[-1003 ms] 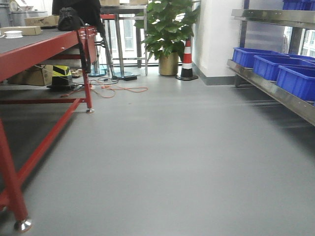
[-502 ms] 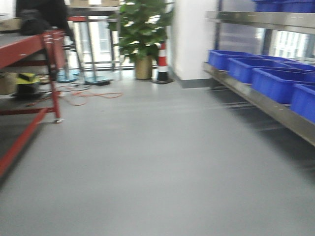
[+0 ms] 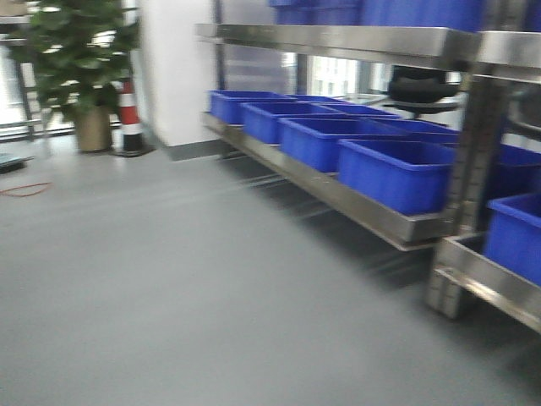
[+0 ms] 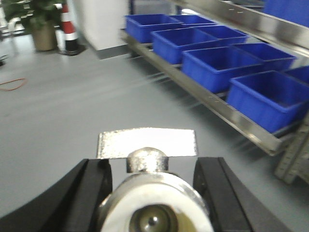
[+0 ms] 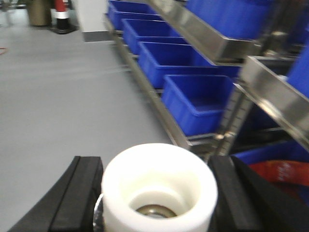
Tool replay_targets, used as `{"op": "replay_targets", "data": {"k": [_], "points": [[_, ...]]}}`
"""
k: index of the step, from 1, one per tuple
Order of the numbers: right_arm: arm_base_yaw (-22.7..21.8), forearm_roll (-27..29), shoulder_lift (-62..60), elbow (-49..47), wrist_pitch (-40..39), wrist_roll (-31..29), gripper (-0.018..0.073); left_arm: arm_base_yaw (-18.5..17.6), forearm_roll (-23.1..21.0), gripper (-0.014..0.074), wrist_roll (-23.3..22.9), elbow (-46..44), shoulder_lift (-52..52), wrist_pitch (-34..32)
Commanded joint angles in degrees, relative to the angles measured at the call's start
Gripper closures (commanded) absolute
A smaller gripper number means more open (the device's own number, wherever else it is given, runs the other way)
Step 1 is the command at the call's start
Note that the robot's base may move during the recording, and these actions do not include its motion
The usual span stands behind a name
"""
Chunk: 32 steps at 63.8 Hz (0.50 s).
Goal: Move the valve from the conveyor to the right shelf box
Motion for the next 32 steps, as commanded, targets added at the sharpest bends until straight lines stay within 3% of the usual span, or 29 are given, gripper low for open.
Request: {"op": "replay_targets", "data": {"k": [1,32], "points": [[0.00,-0.04,-0.81,-0.55,-4.34,-0.16,0.0721,0.23,-0.59,0.0708,-0.19,-0.56,-0.57,-3.25],[0.00,-0.04,-0.81,-0.55,-4.34,-0.16,0.0721,0.23,-0.59,0.0708,-0.19,-0.56,-0.57,-3.25]]}}
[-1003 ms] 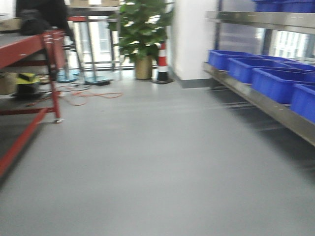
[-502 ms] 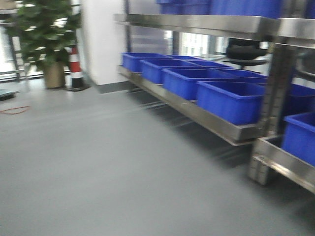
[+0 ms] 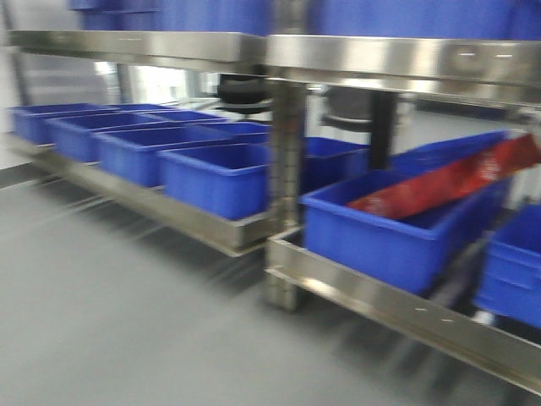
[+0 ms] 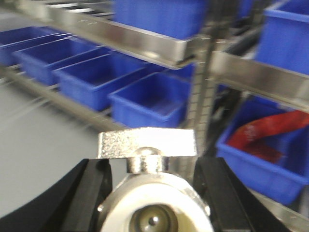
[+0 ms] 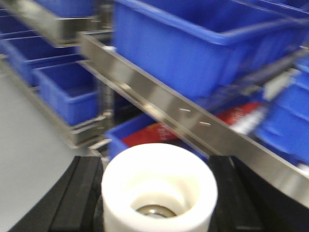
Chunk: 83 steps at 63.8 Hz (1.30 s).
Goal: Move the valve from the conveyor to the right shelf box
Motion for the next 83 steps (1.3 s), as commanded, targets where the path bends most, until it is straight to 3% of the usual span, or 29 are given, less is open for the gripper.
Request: {"op": "replay_targets", "data": {"k": [1,83], "points": [[0.00,-0.04,-0.81,-0.55,-4.34,-0.04,0.0721,0.23,-0.59,0.0708,-0.19,-0.56,-0.57,-3.25],[0.00,-0.04,-0.81,-0.55,-4.34,-0.04,0.0721,0.23,-0.20,0.0708,-0.19,-0.56,-0.57,-3.32]]}}
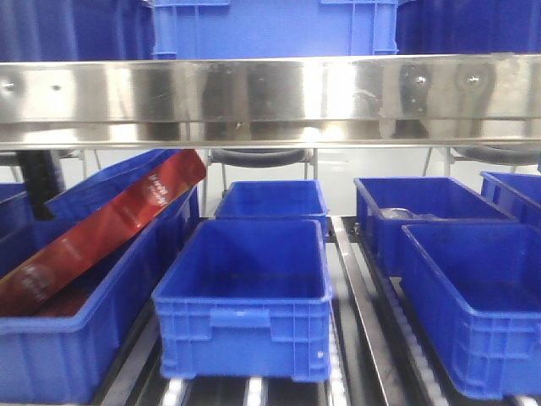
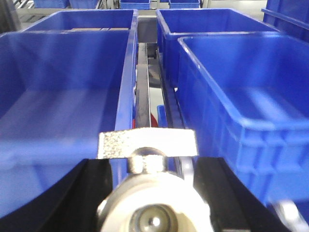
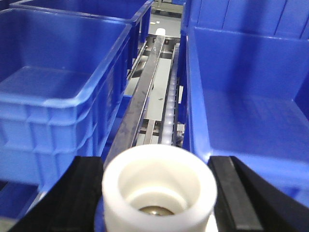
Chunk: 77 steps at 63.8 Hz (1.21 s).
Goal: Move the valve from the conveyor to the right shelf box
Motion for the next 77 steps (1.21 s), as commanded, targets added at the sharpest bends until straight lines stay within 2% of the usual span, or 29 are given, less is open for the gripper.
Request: {"op": "replay_targets", "data": {"k": [1,77], "points": [[0.00,0.17,-0.81,-0.55,-4.34,-0.04,0.0721,0.23,-0.20,0.0708,-0.19,-0.56,-0.57,-3.32],[0.00,0.17,-0.81,-0.55,-4.34,-0.04,0.0721,0.23,-0.20,0.0708,-0.19,-0.56,-0.57,-3.32]]}}
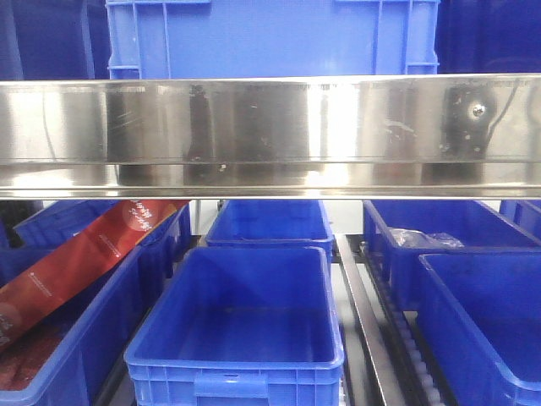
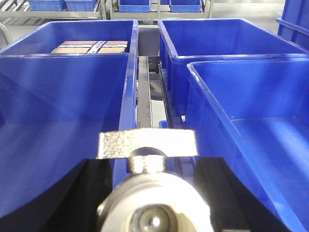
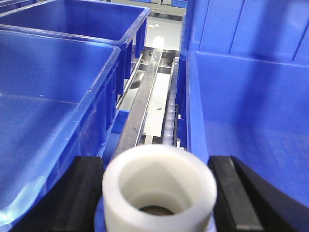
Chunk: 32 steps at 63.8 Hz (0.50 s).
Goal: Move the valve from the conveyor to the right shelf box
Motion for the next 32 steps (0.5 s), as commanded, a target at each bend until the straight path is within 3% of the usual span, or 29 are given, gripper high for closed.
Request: {"op": "replay_targets", "data": {"k": [1,32], "points": [[0.00,0.17,-0.81,-0.55,-4.34,-0.07,0.0721,0.23,-0.20,0.0708,-0.19,-0.56,-0.57,-3.32],[0.00,0.17,-0.81,-0.55,-4.34,-0.07,0.0721,0.23,-0.20,0.0708,-0.19,-0.56,-0.57,-3.32]]}}
